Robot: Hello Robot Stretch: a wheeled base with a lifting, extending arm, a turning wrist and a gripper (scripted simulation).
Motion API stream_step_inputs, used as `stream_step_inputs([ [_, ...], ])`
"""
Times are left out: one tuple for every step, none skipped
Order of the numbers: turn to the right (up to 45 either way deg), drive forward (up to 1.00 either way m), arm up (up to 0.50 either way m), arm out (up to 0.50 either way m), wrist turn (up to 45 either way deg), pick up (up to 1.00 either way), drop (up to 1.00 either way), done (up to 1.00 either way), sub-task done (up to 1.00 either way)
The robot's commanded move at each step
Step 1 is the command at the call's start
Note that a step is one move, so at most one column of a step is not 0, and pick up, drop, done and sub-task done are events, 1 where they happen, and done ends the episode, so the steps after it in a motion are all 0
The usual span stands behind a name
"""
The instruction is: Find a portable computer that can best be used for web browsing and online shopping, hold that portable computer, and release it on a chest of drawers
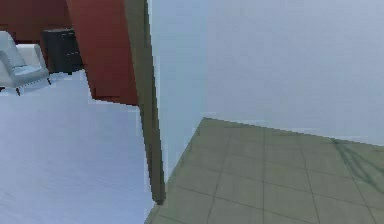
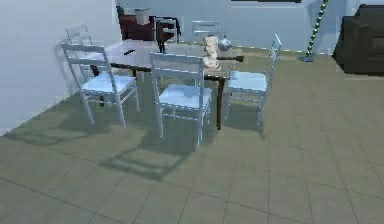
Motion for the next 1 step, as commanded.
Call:
stream_step_inputs([
  [0.0, 0.7, 0.0, 0.0, 0.0, 0.0, 0.0, 0.0, 0.0],
])
